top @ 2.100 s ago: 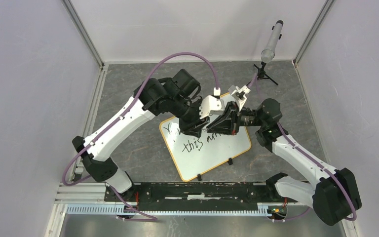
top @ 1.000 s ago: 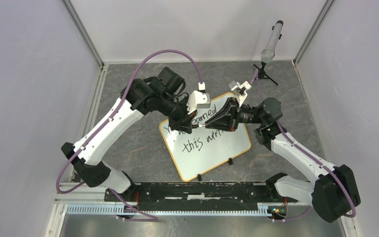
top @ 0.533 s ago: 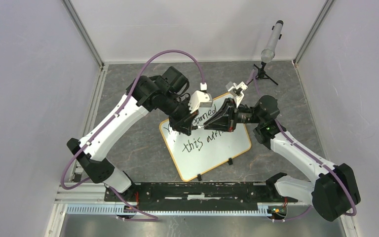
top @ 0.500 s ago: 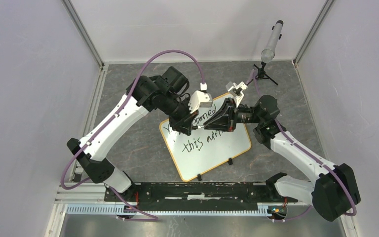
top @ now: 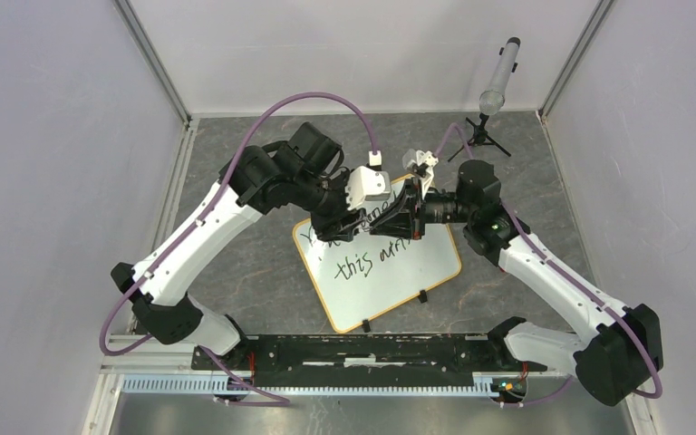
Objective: Write a sentence on the whiteboard
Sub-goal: Close the pen cap, then place the whiteboard marker at the center of the board.
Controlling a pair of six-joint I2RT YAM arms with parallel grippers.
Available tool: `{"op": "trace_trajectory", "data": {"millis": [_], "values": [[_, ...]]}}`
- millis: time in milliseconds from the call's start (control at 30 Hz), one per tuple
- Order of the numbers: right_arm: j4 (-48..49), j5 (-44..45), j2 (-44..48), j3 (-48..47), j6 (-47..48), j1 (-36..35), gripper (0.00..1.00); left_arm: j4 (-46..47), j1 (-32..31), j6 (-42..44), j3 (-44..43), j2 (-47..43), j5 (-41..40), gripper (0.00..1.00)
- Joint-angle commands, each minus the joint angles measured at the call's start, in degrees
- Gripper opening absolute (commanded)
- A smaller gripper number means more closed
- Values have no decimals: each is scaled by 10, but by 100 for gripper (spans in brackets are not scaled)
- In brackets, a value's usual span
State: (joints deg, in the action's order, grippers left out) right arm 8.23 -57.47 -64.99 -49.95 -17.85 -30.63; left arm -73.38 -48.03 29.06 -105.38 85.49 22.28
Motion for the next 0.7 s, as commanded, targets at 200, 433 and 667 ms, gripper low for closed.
{"op": "trace_trajectory", "data": {"millis": [200,433,667], "values": [[-8,2,12,-12,7,-6,0,16,-19,8,5,4,-41,58],[22,-17,15,-6,-22,-12,0,32,-33,-1,18,15,-40,54],[29,-24,18,-13,-34,-11,1,56,-29,-33,45,2,-49,19]]}}
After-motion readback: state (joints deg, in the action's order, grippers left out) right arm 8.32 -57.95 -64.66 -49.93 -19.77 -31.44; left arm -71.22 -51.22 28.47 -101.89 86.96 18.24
